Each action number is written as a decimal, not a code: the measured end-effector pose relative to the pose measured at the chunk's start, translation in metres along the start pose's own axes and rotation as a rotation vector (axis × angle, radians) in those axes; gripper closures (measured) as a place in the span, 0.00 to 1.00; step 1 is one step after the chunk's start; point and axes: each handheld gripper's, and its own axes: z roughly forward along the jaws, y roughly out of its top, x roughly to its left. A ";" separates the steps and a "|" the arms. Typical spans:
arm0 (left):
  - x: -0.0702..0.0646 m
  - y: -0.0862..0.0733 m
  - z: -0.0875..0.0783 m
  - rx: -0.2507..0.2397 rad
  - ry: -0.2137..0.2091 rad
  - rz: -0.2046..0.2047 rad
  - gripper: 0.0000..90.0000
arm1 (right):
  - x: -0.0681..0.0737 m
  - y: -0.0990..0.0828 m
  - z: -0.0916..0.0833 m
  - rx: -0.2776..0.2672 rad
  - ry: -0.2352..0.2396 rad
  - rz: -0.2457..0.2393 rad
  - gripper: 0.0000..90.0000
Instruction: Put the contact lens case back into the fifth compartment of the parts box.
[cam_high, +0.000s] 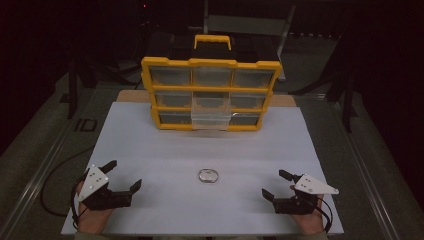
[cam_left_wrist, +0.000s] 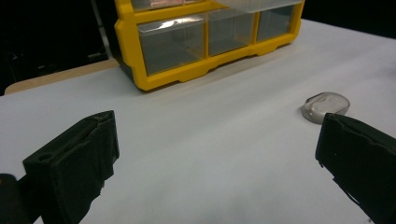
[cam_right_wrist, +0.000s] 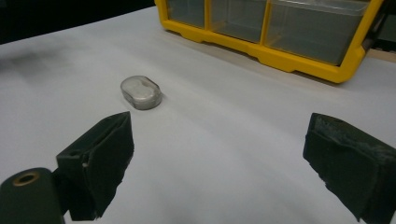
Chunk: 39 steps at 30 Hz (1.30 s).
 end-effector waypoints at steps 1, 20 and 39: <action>0.000 -0.001 0.000 -0.006 0.011 -0.003 0.00 | 0.000 0.000 0.000 0.003 0.001 0.002 0.10; 0.009 -0.007 0.007 0.017 0.042 -0.022 0.00 | 0.000 0.005 0.003 0.044 -0.029 0.004 0.09; 0.010 -0.012 0.012 0.039 0.057 -0.022 0.00 | -0.005 0.023 0.008 0.085 0.001 0.003 0.08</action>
